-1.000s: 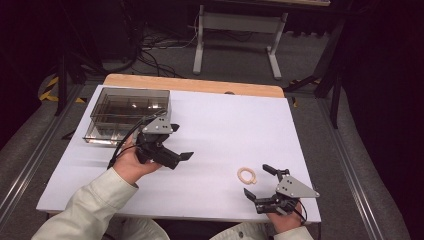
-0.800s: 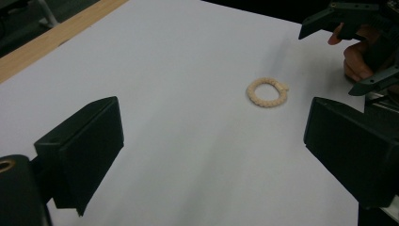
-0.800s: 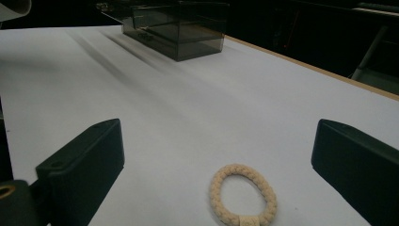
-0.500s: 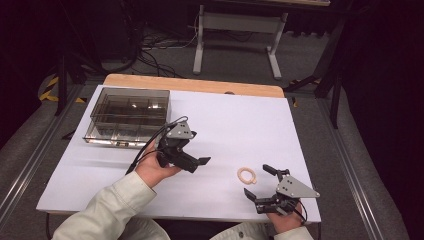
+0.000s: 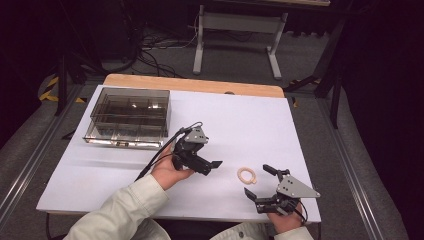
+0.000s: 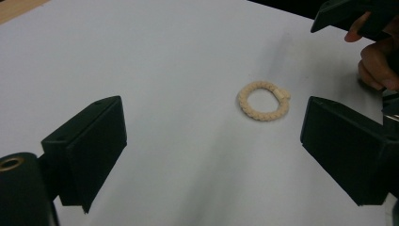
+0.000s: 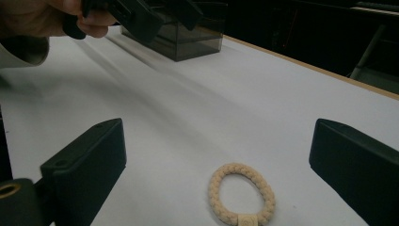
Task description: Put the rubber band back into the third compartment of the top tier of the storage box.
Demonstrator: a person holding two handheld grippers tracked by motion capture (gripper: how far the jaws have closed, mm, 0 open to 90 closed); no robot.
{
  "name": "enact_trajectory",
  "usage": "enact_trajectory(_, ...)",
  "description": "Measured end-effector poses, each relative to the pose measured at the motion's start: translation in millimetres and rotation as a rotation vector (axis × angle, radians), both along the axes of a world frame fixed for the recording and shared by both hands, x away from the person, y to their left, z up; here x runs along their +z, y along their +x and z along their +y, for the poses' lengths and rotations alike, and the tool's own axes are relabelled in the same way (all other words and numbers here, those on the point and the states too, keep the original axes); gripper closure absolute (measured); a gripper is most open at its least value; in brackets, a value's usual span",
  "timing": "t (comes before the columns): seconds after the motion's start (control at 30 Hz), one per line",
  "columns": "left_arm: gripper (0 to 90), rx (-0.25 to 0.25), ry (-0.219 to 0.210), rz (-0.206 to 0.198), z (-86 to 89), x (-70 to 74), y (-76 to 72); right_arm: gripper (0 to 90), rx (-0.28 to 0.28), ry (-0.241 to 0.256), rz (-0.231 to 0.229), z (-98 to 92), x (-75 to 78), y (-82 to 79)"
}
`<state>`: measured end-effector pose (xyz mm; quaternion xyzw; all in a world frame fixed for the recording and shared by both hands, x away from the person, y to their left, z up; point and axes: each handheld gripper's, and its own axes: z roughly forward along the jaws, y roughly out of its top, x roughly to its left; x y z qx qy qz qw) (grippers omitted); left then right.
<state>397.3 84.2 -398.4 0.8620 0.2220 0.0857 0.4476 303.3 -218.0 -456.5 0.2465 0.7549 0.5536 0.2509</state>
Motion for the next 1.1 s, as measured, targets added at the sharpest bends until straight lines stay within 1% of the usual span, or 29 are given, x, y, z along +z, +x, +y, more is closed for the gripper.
enact_trajectory(0.3, 11.6, -0.015, -0.005, 0.019, -19.5, -18.9, 5.6, 5.0, 0.002, -0.001, -0.008, -0.9, 0.4, -0.4)
enact_trajectory(0.33, 11.9, -0.020, -0.009, 0.030, -21.9, -20.8, 5.7, 5.0, 0.002, 0.000, -0.007, -1.0, 0.4, -0.6)
enact_trajectory(0.43, 12.6, -0.028, -0.008, 0.032, -27.9, -25.4, 6.7, 5.1, 0.001, 0.001, -0.006, -1.3, 0.5, -0.7)
enact_trajectory(0.47, 12.9, -0.032, -0.009, 0.034, -30.1, -27.1, 6.8, 5.1, 0.001, 0.001, 0.000, -1.3, 0.6, -1.3)
enact_trajectory(0.67, 14.7, -0.047, -0.007, 0.052, -43.6, -38.0, 7.8, 5.2, 0.005, 0.005, -0.007, -1.8, 0.4, -1.1)
enact_trajectory(0.87, 18.1, -0.055, -0.015, 0.065, -51.2, -45.9, 11.1, 5.2, 0.007, 0.004, -0.007, -1.8, 0.5, -1.2)
enact_trajectory(0.97, 19.6, -0.050, -0.020, 0.075, -54.5, -49.5, 12.4, 5.3, 0.008, 0.004, -0.007, -1.9, 0.5, -1.3)
enact_trajectory(1.1, 21.3, -0.054, -0.017, 0.085, -59.2, -53.3, 14.2, 5.3, 0.009, 0.003, -0.006, -1.6, 0.5, -1.3)
